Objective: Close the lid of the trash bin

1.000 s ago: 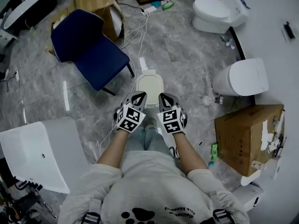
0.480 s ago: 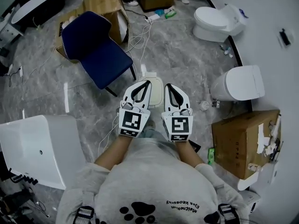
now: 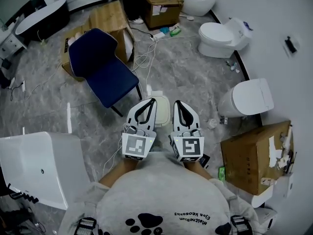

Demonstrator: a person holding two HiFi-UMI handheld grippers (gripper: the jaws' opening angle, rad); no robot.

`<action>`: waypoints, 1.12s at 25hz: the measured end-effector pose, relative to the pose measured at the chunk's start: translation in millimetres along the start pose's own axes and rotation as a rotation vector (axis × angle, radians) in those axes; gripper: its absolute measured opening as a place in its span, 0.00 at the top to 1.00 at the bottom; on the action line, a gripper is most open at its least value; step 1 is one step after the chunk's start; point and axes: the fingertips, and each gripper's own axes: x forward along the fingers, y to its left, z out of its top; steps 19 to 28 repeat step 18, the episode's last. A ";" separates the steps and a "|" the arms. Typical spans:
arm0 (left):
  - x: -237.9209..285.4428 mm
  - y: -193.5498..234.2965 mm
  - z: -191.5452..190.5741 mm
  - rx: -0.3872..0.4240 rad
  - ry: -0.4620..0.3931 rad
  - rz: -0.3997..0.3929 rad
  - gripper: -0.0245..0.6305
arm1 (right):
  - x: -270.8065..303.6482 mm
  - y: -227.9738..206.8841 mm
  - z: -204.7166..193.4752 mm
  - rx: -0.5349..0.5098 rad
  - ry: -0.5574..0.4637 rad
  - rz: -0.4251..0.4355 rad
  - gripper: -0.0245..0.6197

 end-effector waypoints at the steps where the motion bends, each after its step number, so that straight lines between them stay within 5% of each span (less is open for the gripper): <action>1: -0.3 -1.3 0.2 0.008 0.005 -0.004 0.93 | 0.3 0.9 2.2 -0.006 -0.004 0.005 0.91; 28: 2.0 -13.1 10.3 -0.003 0.017 -0.053 0.93 | -6.1 4.0 16.1 -0.038 -0.016 0.027 0.91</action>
